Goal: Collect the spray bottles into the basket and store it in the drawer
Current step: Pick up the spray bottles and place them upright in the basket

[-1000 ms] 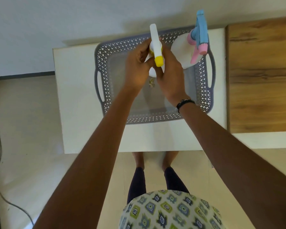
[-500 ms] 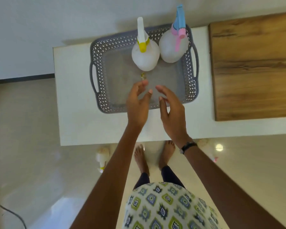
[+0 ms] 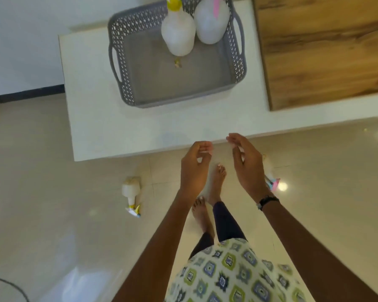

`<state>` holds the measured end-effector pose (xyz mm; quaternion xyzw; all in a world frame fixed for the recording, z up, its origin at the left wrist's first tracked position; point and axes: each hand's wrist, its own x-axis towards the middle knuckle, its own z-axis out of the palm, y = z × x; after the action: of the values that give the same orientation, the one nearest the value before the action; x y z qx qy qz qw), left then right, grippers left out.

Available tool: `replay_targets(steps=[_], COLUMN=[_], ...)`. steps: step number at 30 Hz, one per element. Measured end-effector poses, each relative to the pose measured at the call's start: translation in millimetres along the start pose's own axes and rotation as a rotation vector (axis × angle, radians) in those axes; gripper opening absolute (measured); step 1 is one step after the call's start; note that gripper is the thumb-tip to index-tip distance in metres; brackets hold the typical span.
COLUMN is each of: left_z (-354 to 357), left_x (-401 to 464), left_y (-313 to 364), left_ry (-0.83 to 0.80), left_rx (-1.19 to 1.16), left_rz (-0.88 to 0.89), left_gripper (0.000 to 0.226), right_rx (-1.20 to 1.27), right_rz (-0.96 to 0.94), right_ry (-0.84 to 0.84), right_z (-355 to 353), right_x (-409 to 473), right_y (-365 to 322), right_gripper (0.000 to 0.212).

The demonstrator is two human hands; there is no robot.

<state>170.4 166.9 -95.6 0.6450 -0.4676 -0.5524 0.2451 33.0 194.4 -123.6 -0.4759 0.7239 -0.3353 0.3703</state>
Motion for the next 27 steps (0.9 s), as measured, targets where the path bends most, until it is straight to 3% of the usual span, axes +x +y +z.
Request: replay_targets(steps=[16, 22, 27], left_z=[94.6, 160.8, 226.0], left_x=[-98.1, -99.4, -83.8], left_y=[-113.0, -145.0, -178.5], left_ry=[-0.328, -0.361, -0.404], left_rx=[0.405, 0.545, 0.6], left_rz=[-0.232, -0.154, -0.151], left_gripper=[0.019, 0.02, 0.031], right_rx=[-0.196, -0.217, -0.323], right_rz=[0.477, 0.513, 0.436], right_ry=[-0.17, -0.242, -0.317], right_z=[-53.0, -97.1, -120.5], right_x=[-144.6, -140.5, -117.2], right_y=[177.6, 245.5, 306.4], right_gripper=[0.033, 0.036, 0.038])
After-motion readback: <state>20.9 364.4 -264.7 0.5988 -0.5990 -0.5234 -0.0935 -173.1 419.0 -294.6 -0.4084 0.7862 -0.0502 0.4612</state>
